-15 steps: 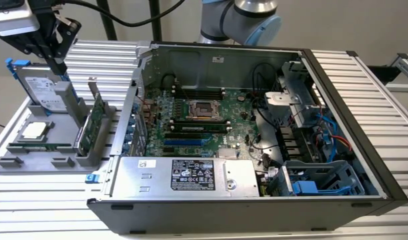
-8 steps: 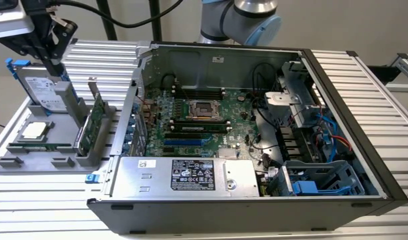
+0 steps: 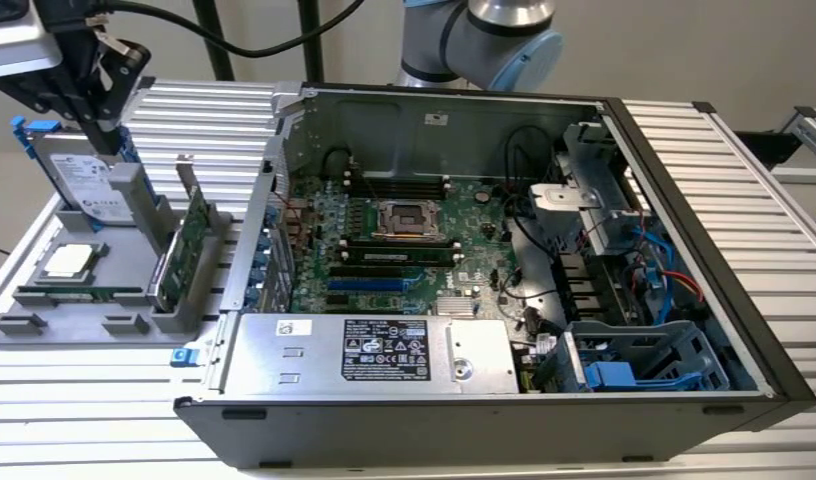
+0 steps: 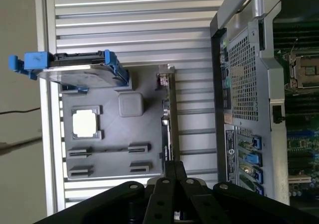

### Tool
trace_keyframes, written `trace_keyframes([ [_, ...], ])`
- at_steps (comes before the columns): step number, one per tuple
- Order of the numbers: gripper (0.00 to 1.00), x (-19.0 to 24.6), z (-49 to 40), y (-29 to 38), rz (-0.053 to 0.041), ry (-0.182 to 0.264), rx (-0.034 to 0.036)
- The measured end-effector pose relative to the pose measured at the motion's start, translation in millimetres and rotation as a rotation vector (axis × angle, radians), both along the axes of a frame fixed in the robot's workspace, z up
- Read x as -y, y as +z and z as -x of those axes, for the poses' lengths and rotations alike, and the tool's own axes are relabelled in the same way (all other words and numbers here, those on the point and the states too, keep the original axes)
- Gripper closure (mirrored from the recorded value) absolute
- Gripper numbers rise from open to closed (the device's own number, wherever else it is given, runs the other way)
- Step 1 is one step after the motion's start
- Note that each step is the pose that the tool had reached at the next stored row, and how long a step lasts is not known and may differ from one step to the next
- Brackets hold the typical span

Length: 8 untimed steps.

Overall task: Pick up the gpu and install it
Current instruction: 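Pick up the gpu and move the gpu toward the slot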

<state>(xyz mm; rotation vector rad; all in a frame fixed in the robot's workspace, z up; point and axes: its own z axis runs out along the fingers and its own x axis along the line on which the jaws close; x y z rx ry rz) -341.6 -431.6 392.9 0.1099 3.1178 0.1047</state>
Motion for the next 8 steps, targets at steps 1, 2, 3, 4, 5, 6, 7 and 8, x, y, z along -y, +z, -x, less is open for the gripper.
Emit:
trace_keyframes([
  [1,1.0,0.1,0.1,0.0,0.0,0.0,0.0],
  [2,1.0,0.3,0.2,0.0,0.0,0.0,0.0],
  [3,1.0,0.5,0.3,0.0,0.0,0.0,0.0],
  [4,1.0,1.4,0.8,-0.1,-0.0012,0.0,0.0001],
  [5,1.0,1.3,0.8,0.0,-0.0026,0.0,0.0],
  [6,1.0,1.3,0.8,0.0,-0.0026,0.0,0.0],
  [7,1.0,1.3,0.8,0.0,-0.0027,0.0,0.0],
  [8,1.0,1.3,0.8,0.0,-0.0027,0.0,0.0],
])
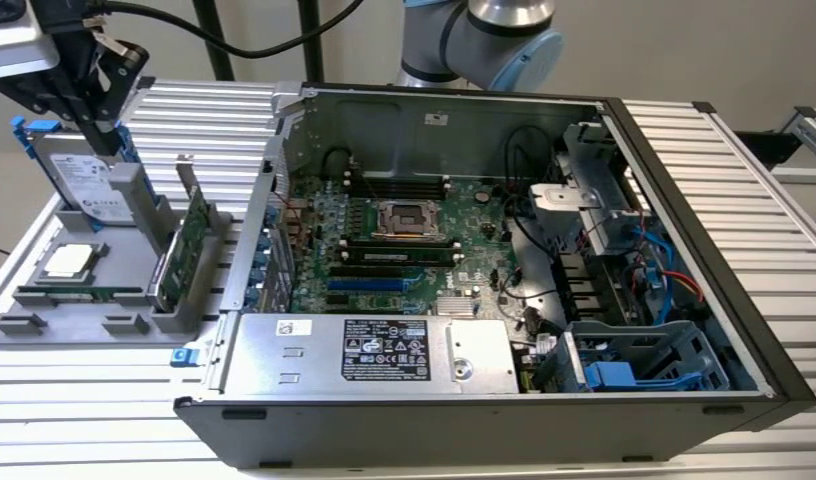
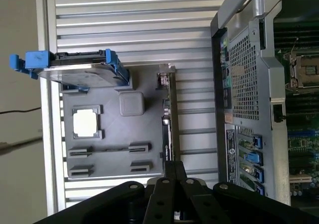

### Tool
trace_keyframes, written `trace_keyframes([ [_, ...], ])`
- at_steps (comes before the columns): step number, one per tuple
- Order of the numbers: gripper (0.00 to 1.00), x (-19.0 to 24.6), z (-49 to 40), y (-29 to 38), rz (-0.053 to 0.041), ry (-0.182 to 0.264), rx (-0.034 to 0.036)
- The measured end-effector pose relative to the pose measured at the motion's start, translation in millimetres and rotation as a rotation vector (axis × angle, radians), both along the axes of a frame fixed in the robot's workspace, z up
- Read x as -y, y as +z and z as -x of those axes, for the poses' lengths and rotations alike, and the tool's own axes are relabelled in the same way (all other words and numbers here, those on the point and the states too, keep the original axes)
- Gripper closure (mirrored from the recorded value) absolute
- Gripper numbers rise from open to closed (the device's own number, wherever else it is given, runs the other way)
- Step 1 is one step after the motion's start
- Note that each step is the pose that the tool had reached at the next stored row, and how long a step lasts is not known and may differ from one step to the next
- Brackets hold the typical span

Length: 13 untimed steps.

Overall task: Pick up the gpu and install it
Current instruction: 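Pick up the gpu and move the gpu toward the slot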

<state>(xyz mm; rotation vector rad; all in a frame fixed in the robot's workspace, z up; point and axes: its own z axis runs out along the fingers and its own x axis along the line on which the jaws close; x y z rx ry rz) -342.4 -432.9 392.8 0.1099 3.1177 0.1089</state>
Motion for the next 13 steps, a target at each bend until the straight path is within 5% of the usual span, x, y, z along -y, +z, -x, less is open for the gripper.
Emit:
trace_keyframes([
  [8,1.0,0.0,0.0,0.0,-0.0002,0.0,0.0],
  [9,0.0,0.0,0.0,0.0,-0.0003,0.0,0.0],
  [13,0.0,0.0,0.0,0.0,-0.0004,0.0,0.0],
])
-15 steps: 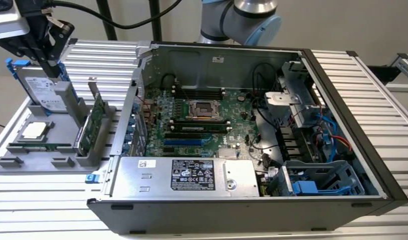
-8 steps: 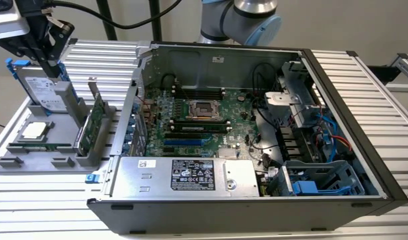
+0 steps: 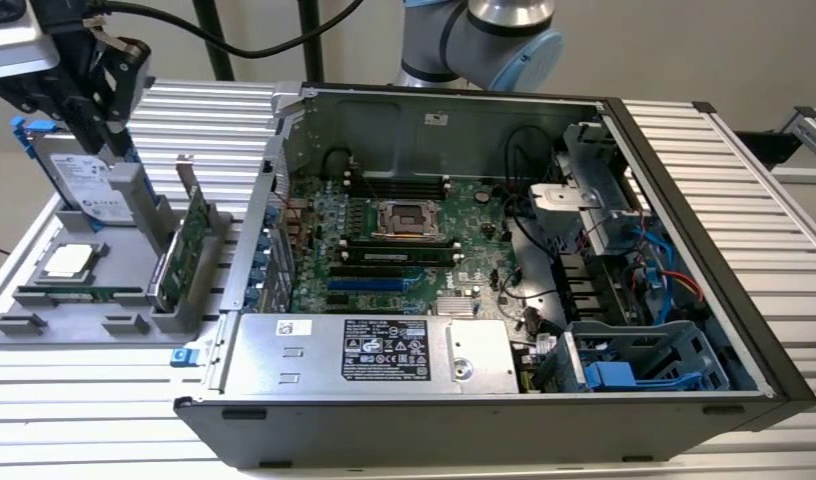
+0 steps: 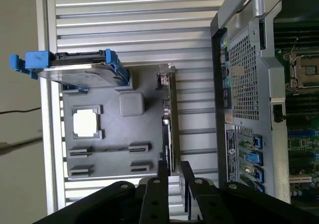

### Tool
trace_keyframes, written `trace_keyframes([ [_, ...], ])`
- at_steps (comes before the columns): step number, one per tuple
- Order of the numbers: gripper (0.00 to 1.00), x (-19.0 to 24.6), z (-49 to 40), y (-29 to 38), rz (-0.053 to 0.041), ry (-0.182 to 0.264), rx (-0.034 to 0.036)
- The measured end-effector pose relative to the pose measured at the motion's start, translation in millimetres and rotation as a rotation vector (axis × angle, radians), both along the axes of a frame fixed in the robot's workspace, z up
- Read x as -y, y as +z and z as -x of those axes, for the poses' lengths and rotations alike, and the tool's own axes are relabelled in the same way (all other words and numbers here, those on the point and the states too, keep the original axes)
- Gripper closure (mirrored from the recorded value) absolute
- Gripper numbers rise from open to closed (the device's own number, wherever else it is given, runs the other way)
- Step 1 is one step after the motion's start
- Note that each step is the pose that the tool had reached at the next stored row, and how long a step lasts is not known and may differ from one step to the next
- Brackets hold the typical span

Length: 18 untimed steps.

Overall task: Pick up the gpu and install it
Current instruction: 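Pick up the gpu and move the gpu toward the slot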

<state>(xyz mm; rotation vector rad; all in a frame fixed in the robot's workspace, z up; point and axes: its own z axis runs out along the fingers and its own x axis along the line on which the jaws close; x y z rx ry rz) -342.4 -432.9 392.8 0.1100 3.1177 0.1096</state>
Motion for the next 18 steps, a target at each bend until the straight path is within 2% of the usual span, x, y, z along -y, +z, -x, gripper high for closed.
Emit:
trace_keyframes([
  [7,0.0,0.0,0.0,-0.5,-0.0011,0.0,-0.0001],
  [18,0.0,0.0,-0.4,-5.6,-0.0011,0.0,-0.0001],
])
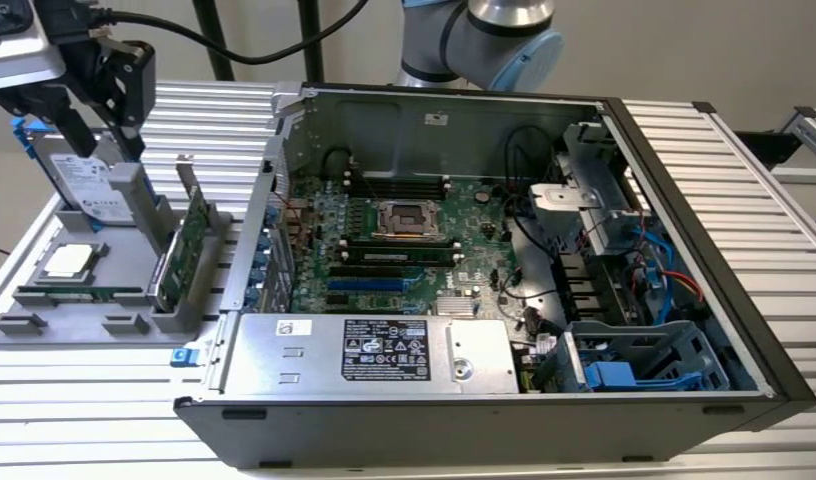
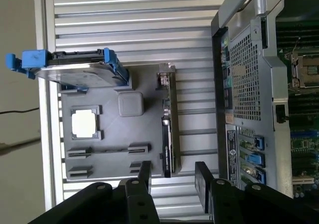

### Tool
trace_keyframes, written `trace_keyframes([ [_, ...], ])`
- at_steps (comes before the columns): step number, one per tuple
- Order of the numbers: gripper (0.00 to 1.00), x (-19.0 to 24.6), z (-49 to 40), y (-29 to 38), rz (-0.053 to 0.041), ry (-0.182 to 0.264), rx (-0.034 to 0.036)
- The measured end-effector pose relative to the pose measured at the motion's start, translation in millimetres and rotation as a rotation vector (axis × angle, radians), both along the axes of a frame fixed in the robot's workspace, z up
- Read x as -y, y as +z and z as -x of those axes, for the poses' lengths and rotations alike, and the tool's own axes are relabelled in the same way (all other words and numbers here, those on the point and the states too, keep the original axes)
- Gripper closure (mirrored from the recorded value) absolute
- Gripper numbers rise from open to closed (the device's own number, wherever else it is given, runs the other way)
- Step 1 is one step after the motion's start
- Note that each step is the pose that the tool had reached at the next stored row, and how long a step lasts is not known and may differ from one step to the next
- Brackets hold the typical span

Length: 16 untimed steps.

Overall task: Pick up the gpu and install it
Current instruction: 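Pick up the gpu and move the gpu toward the slot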

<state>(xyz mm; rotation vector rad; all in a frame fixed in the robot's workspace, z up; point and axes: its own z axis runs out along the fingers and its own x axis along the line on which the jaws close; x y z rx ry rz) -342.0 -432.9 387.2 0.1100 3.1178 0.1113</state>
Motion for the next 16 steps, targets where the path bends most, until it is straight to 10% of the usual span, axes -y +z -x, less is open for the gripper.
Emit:
trace_keyframes([
  [16,0.0,0.0,-0.3,-4.2,-0.0001,0.0,0.0001],
])
